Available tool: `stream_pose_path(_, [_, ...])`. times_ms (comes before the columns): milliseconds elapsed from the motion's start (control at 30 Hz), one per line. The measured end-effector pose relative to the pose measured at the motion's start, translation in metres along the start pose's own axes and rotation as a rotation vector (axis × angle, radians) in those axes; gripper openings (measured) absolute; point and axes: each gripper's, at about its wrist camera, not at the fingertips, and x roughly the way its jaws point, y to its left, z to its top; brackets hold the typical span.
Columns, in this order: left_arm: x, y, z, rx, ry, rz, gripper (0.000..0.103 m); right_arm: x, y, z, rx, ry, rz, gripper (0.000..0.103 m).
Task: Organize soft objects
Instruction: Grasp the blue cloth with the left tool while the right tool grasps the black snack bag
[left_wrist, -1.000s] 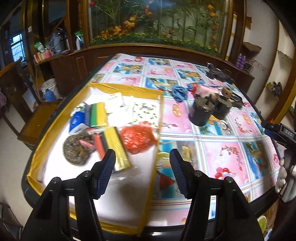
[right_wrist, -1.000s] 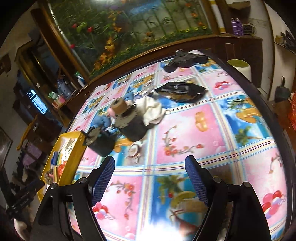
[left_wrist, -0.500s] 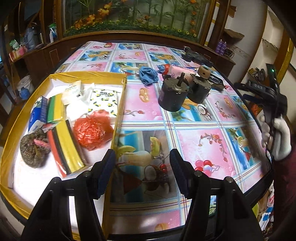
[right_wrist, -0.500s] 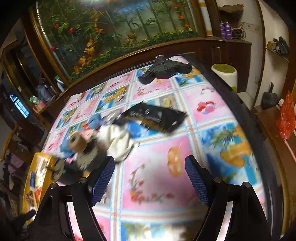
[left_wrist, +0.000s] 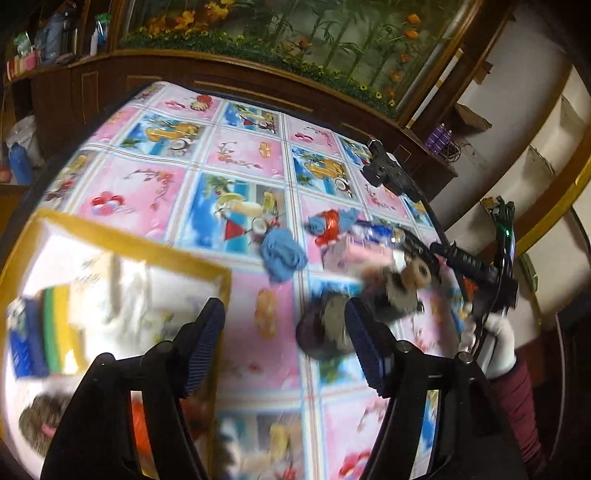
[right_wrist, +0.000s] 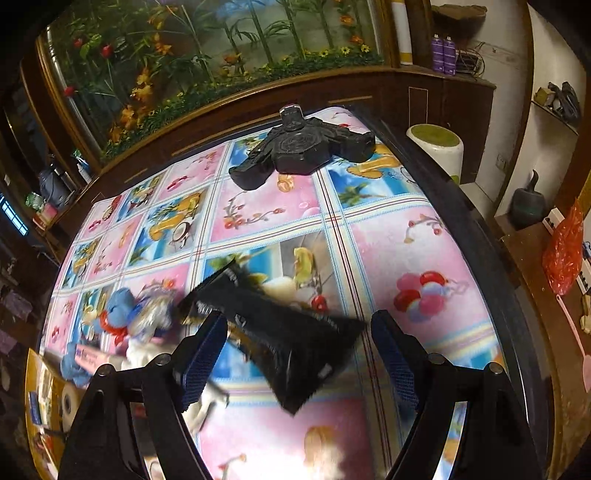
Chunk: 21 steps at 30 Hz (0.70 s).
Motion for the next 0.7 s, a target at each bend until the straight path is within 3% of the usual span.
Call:
stream_pose_path(133, [0.052, 0.001, 0.026, -0.048, 0.091, -0.044, 0.066, 0.019, -0.003, 0.009, -0.003, 0.04, 0.048, 0.08])
stream_pose_path(333, [0.105, 0.0, 0.033, -0.018, 0.174, 0.057, 0.066, 0.039, 0.0, 0.012, -0.075, 0.084, 0.066, 0.081])
stream_pose_path(500, [0.126, -0.014, 0.037, 0.052, 0.209, 0.115, 0.068, 0.056, 0.015, 0.013, -0.199, 0.111, -0.005, 0.082])
stream_pose_path(600, [0.134, -0.027, 0.028, 0.166, 0.226, 0.207, 0.067, 0.064, 0.023, 0.01, -0.225, 0.117, -0.02, 0.082])
stream_pose_path(633, [0.135, -0.029, 0.026, 0.193, 0.227, 0.227, 0.065, 0.065, 0.025, 0.008, -0.227, 0.12, -0.023, 0.082])
stream_pose_path(700, [0.134, -0.031, 0.021, 0.239, 0.215, 0.236, 0.037, 0.066, 0.032, 0.003, -0.255, 0.109, -0.049, 0.081])
